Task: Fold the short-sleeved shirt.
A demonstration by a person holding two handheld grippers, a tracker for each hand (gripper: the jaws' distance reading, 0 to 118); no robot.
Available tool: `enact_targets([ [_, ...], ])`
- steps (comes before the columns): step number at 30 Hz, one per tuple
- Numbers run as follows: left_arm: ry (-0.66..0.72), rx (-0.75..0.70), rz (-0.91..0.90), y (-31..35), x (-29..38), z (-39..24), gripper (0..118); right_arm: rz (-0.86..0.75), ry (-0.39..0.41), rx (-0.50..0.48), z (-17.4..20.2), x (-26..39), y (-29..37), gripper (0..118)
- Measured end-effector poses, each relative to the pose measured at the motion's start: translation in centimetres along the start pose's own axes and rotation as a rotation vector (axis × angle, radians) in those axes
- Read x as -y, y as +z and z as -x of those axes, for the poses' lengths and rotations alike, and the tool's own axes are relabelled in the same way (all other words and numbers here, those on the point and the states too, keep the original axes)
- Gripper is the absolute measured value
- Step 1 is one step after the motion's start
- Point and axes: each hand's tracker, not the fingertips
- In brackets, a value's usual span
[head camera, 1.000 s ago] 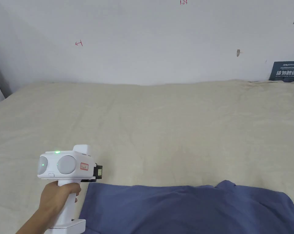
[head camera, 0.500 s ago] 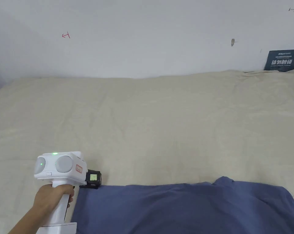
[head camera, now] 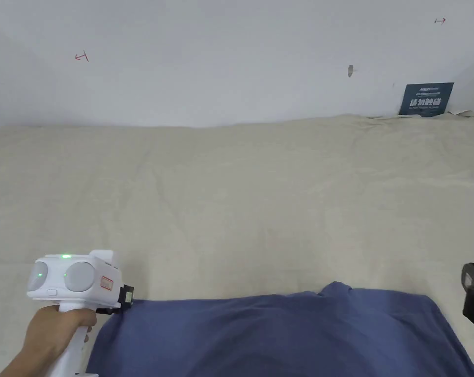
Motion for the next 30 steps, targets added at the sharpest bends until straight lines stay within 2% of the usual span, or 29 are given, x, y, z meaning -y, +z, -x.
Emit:
enact_targets([
  [4,-0.015,0.029,-0.062,2.8,0.9,-0.3,1,0.166,-0.061,-0.041,-2.2,-0.2,-4.5,1],
  [6,-0.016,0.042,-0.08,3.8,1.2,-0.4,1,0.232,-0.057,-0.045,-3.1,0.0,-6.9,5],
  [8,-0.025,0.044,-0.094,4.6,1.4,-0.5,1,0.307,-0.046,-0.028,-3.4,0.6,-9.3,37],
  [10,-0.029,0.046,-0.106,5.2,1.4,-0.5,1,0.364,-0.051,-0.013,-3.9,1.0,-11.3,78],
  [11,-0.026,0.051,-0.109,5.4,1.4,-0.5,1,0.365,-0.06,-0.018,-3.9,1.3,-12.1,90],
  [12,-0.025,0.055,-0.114,5.7,1.5,-0.5,1,0.384,-0.063,-0.02,-4.0,1.7,-13.0,93],
  [22,-0.032,0.077,-0.133,7.1,2.3,-1.0,1,0.507,-0.099,0.05,-3.7,3.9,-17.6,92],
  [24,-0.035,0.078,-0.128,7.1,2.3,-1.0,1,0.525,-0.103,0.053,-3.5,4.2,-18.0,87],
  [26,-0.032,0.076,-0.13,7.1,2.4,-1.1,1,0.534,-0.087,0.057,-3.1,4.3,-18.3,63],
  [27,-0.029,0.079,-0.129,7.2,2.4,-1.1,1,0.528,-0.063,0.06,-3.0,4.4,-18.2,41],
  [28,-0.026,0.081,-0.128,7.2,2.5,-1.1,1,0.524,-0.046,0.063,-2.8,4.4,-18.2,8],
  [29,-0.024,0.08,-0.127,7.2,2.6,-1.1,1,0.532,-0.032,0.072,-2.6,4.5,-18.2,1],
  [30,-0.023,0.078,-0.127,7.3,2.6,-1.2,1,0.52,-0.009,0.085,-2.5,4.6,-18.1,1],
])
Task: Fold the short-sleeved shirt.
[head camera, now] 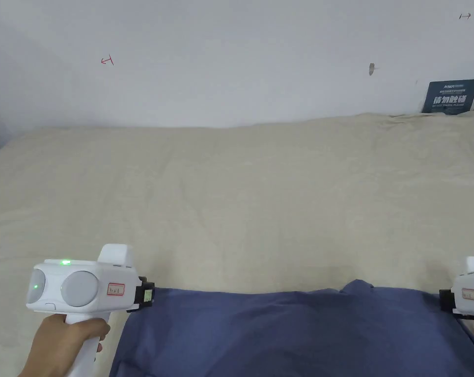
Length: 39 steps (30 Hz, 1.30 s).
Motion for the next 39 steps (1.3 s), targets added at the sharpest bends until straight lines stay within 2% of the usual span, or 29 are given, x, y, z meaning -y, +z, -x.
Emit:
enact_targets([
  [4,-0.005,-0.006,-0.001,0.3,0.3,0.0,1,-0.049,-0.034,-0.055,-0.4,0.3,1.7,0],
  [7,0.001,-0.013,-0.006,0.7,0.6,0.0,1,-0.105,-0.016,-0.091,-1.1,0.4,4.0,0],
  [21,0.092,-0.046,-0.101,6.9,3.2,2.2,1,-0.372,-0.01,-0.268,-4.6,4.8,21.5,0],
  [29,0.09,-0.05,-0.112,11.0,8.0,3.3,1,-0.395,-0.024,-0.307,-6.7,10.7,27.0,0],
  [39,0.109,-0.057,-0.015,11.2,16.0,2.4,1,-0.271,-0.06,-0.267,-7.8,18.7,25.4,0],
])
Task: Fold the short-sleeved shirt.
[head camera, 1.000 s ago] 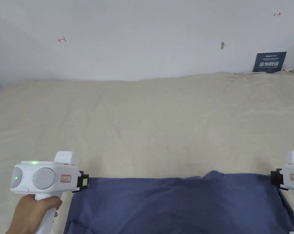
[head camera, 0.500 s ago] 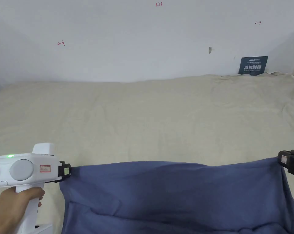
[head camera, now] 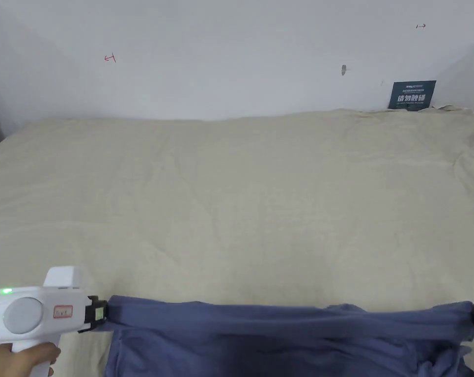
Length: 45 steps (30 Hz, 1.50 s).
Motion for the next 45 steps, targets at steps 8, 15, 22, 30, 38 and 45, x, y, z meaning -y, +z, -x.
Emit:
enact_targets([
  [8,-0.013,-0.03,0.094,-2.8,4.9,0.6,1,0.122,-0.096,0.081,-1.4,5.3,-1.9,0],
  [15,-0.052,-0.064,0.138,-3.7,6.5,0.4,1,0.223,-0.127,0.15,-1.7,7.6,-4.5,0],
  [22,-0.065,-0.078,0.157,-4.3,7.3,0.2,1,0.256,-0.153,0.166,-2.2,9.0,-5.6,0],
  [30,-0.056,-0.085,0.147,-3.0,6.4,0.0,83,0.226,-0.126,0.167,-1.0,7.5,-4.1,42],
  [38,-0.028,-0.111,-0.048,1.6,3.1,-2.0,118,-0.011,-0.043,0.096,2.5,1.1,-0.4,101],
  [45,0.001,-0.083,-0.291,6.7,-1.1,-4.3,118,-0.241,0.067,0.062,7.0,-4.5,2.3,105],
])
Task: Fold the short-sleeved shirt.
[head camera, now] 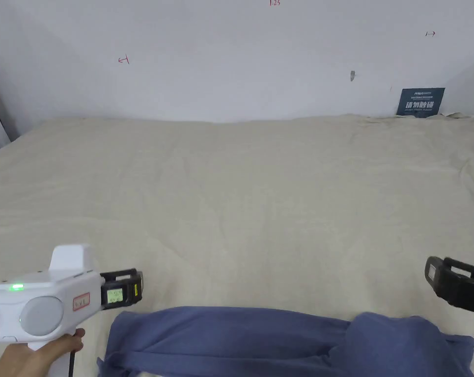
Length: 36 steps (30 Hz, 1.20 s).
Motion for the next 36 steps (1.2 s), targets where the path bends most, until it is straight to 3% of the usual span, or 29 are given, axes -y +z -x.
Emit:
enact_targets([
  [4,-0.011,0.003,-0.146,1.9,-2.0,-1.6,117,-0.103,0.057,0.026,2.3,-1.5,0.2,105],
  [10,-0.071,-0.03,-0.365,3.7,-1.7,-3.9,83,-0.253,0.055,0.062,4.7,-1.6,0.9,97],
  [12,-0.067,-0.025,-0.397,3.8,-1.3,-4.1,76,-0.294,0.058,0.078,5.2,-1.3,1.3,81],
  [14,-0.092,-0.037,-0.431,4.2,-0.8,-4.8,63,-0.332,0.063,0.096,5.5,-1.1,1.7,53],
  [16,-0.134,-0.051,-0.466,4.2,-0.3,-5.3,40,-0.348,0.061,0.101,5.7,-0.8,2.0,22],
  [18,-0.146,-0.037,-0.47,4.2,0.0,-5.7,21,-0.372,0.056,0.111,5.3,-0.5,1.8,3],
  [19,-0.142,-0.032,-0.47,4.1,0.1,-5.8,12,-0.377,0.053,0.11,5.3,-0.4,1.9,0],
  [21,-0.138,-0.028,-0.467,4.0,0.3,-6.0,8,-0.383,0.054,0.107,5.0,-0.1,1.8,0],
  [22,-0.136,-0.036,-0.461,3.9,0.4,-6.2,0,-0.38,0.055,0.104,4.8,0.0,1.8,0],
  [36,-0.089,0.046,-0.37,2.9,0.1,-5.0,0,-0.37,0.077,0.109,4.5,-0.1,1.5,0],
])
